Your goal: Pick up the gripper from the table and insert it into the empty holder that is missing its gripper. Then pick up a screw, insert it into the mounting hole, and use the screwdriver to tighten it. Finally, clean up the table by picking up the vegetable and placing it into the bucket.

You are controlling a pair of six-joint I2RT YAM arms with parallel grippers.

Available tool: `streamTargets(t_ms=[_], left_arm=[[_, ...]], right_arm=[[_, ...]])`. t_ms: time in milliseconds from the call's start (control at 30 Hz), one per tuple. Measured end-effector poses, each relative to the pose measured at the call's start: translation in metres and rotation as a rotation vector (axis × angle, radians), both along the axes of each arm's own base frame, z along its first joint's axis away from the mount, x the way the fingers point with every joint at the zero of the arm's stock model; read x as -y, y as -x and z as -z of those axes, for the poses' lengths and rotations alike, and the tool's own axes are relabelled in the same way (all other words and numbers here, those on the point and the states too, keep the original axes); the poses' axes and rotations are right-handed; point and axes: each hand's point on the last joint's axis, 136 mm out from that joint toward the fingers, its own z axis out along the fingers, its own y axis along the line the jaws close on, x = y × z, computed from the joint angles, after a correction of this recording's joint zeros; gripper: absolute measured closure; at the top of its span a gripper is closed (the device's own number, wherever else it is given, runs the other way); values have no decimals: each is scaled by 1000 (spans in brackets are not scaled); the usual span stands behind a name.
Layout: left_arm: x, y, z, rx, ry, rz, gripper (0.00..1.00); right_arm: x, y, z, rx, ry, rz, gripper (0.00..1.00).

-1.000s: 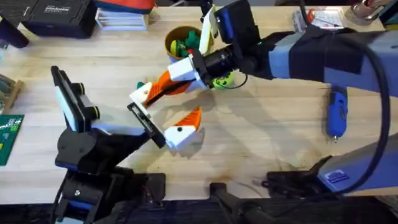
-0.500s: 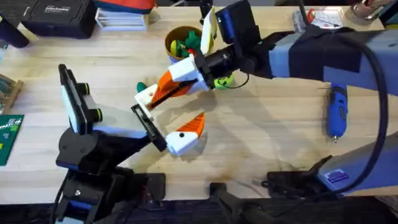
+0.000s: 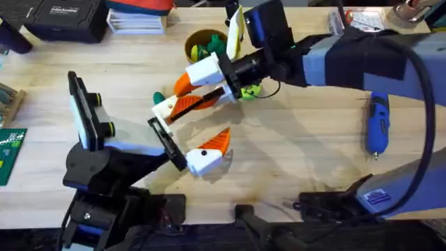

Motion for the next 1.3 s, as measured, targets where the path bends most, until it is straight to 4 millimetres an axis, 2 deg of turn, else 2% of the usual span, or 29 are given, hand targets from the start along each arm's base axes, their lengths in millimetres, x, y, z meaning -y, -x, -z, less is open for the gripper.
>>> streamTargets(t_ms=[67, 100, 233, 533, 600, 733, 833, 1000, 1133, 1233, 1300], left_arm=[[0, 0, 0, 0, 0, 0, 15], [0, 0, 0, 0, 0, 1, 15], [0, 0, 0, 0, 0, 3, 15], [1, 2, 0, -2, 0, 11, 16], [2, 3, 0, -2, 1, 19, 15], [3, 4, 0, -3, 1, 30, 15], [4, 6, 0, -3, 2, 40, 15], [6, 9, 0, -4, 3, 63, 15], [6, 10, 0, -5, 3, 67, 15], [6, 10, 0, -5, 3, 68, 15], [6, 10, 0, -5, 3, 68, 15]], right_arm=[[1, -1, 0, 13, -4, -2, 52], [1, -1, 0, 22, -7, -3, 21], [6, -11, 2, 62, -7, 22, 9], [44, -66, 16, 143, 69, 216, 7], [56, -70, 26, 130, 131, 254, 8], [80, -64, 41, 124, 299, 291, 7], [98, -63, 36, 197, 435, 297, 8], [129, -73, 23, 377, 648, 304, 7], [158, -75, 37, 469, 845, 280, 7], [167, -75, 46, 528, 923, 228, 7], [170, -75, 54, 563, 956, 181, 69]])
